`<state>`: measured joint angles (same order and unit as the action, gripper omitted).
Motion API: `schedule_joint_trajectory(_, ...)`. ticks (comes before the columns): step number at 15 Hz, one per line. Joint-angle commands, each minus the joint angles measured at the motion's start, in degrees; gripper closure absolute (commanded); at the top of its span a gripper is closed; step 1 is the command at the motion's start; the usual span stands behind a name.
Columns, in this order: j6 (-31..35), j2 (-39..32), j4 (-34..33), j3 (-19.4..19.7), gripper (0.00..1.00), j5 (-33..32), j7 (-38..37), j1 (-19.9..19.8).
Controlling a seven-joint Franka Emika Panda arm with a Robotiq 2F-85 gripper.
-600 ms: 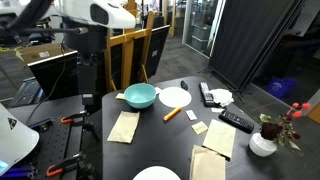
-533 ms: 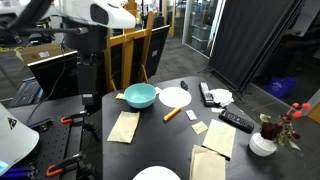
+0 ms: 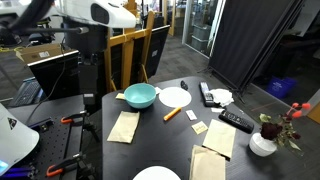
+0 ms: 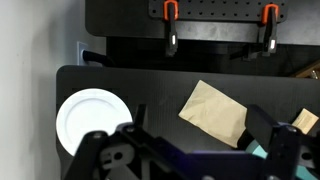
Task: Put the orange sharpie into the blue bowl
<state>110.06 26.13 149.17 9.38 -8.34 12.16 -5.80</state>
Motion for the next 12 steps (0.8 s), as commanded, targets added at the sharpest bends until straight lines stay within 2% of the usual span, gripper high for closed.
schedule_joint_trajectory(1, 7.1, -1.3, -0.2, -1.3, 0.0, -0.4, -1.1, 0.6)
schedule_joint_trajectory(4, 16.8, -3.6, -0.8, -2.5, 0.0, 1.1, -1.6, 1.9)
schedule_joint_trajectory(12, 41.4, -14.1, -2.1, -2.3, 0.0, 18.3, 3.0, 10.0)
